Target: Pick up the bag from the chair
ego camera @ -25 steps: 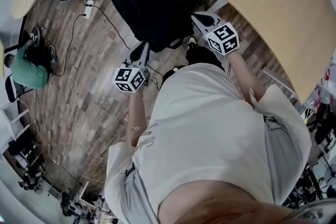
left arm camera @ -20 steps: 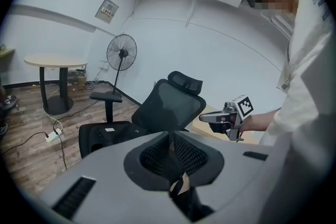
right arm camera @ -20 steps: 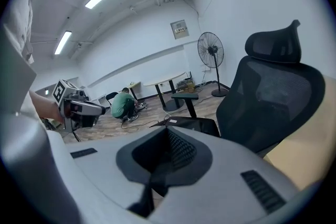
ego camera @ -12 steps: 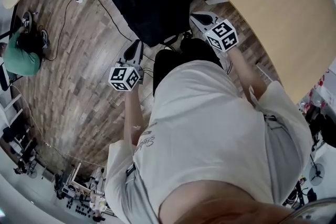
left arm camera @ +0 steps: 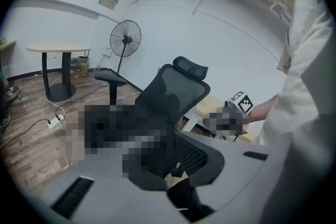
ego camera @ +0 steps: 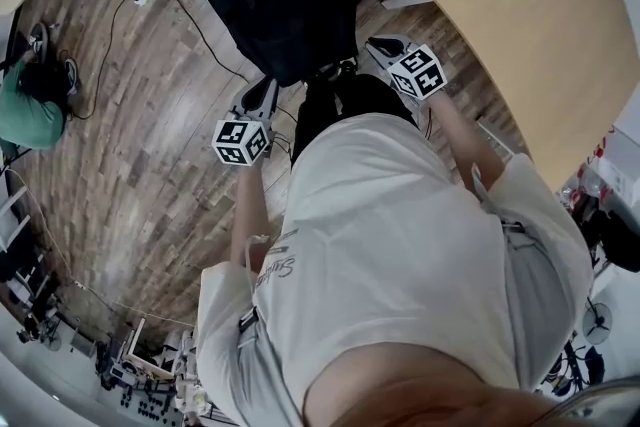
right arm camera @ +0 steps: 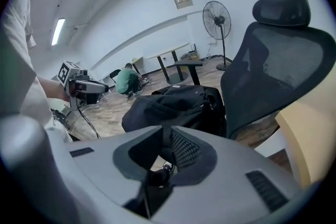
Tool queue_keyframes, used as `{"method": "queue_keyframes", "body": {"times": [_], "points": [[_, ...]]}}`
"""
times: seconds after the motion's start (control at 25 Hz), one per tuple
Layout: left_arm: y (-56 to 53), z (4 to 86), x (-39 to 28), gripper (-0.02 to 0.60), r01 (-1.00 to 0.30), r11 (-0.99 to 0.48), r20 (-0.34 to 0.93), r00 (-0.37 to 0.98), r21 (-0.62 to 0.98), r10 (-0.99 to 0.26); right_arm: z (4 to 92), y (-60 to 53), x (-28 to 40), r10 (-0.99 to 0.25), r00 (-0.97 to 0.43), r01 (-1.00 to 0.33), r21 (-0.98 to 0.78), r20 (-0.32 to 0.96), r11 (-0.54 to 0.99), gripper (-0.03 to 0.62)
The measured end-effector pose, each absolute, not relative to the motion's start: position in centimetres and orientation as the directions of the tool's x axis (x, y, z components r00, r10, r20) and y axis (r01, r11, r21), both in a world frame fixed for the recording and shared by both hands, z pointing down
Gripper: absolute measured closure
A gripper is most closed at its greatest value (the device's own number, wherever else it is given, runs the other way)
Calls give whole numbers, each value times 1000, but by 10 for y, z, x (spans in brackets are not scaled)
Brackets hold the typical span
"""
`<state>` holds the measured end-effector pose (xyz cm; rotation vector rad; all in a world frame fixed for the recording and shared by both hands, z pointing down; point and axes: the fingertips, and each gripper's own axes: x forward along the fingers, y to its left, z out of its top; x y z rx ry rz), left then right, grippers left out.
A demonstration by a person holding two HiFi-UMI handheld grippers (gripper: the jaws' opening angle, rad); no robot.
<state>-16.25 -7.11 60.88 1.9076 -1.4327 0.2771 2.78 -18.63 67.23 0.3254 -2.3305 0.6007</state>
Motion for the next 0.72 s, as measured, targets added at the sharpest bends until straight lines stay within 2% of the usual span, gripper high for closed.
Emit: {"method": "queue_keyframes", "body": {"times": [0.08, 0.16, 0.24, 0.44, 0.72], "points": [[-69, 618, -162, 545, -898, -123, 573, 370, 424, -731, 686, -186, 32, -29, -703, -388, -348, 710, 853, 499], [-62, 632, -164, 535, -897, -115, 595, 375, 428, -711, 701, -183, 31, 8, -685, -377, -363, 729, 852, 475], [-51, 648, -165, 415, -899, -102, 630, 374, 425, -681, 713, -175, 30, 47, -669, -351, -371, 742, 860, 456], [-26, 691, -162, 408, -895, -79, 697, 394, 438, -600, 742, -158, 26, 128, -622, -264, -360, 773, 895, 445], [-6, 754, -155, 408, -875, -45, 748, 438, 482, -499, 794, -139, 31, 224, -559, -240, -414, 798, 878, 445]]}}
